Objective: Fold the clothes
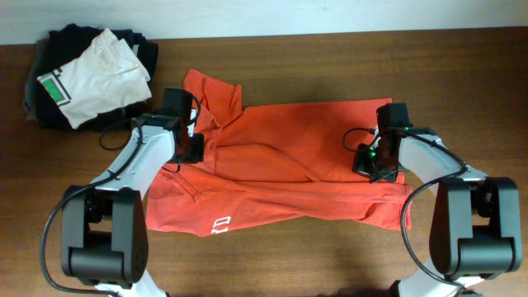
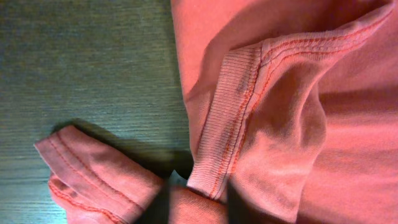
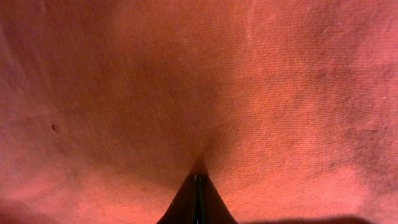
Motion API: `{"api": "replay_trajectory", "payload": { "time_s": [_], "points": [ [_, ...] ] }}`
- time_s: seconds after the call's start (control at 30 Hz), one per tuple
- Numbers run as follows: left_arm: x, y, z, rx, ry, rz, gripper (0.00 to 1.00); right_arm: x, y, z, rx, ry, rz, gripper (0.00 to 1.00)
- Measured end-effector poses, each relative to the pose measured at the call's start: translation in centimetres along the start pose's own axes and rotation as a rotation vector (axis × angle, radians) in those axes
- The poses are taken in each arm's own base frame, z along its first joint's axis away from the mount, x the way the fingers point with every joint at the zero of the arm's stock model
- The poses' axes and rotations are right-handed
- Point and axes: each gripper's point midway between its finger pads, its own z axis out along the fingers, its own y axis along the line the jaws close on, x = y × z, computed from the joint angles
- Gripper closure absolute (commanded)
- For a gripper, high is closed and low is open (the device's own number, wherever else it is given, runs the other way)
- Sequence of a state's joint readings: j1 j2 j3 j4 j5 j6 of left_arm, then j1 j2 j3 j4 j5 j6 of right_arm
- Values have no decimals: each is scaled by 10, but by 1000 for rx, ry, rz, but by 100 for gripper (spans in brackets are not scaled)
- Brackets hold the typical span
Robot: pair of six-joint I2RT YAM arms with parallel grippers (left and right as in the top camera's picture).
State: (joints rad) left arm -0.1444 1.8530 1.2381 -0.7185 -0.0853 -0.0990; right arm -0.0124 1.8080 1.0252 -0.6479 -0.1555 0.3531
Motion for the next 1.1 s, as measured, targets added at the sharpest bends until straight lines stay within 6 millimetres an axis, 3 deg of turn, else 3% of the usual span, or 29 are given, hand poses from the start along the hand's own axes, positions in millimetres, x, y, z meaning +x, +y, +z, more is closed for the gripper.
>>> {"api": "replay_trajectory", "payload": {
  "time_s": [0.17, 0.37, 0.53, 0.67, 0.77, 1.0, 1.1],
  "points": [
    [0, -1, 0, 4, -1, 2, 40, 0, 0, 0, 1, 1, 10, 96],
    [2, -6, 4, 31, 12, 20, 47, 0, 0, 0, 1, 2, 11, 96],
    [10, -11, 19, 55, 57, 33, 69, 1, -1, 0, 2, 6, 11, 96],
    [8, -12, 20, 59, 51, 41, 82, 2, -1, 0, 3, 9, 13, 96],
    [7, -12, 20, 60, 48, 46, 99, 3, -1, 0, 4, 12, 13, 96],
    [7, -8, 21, 35, 46, 44, 99, 3, -1, 0, 4, 12, 13, 96],
    [6, 4, 21, -18, 43, 8, 99, 4, -1, 0, 6, 15, 13, 96]
  ]
}}
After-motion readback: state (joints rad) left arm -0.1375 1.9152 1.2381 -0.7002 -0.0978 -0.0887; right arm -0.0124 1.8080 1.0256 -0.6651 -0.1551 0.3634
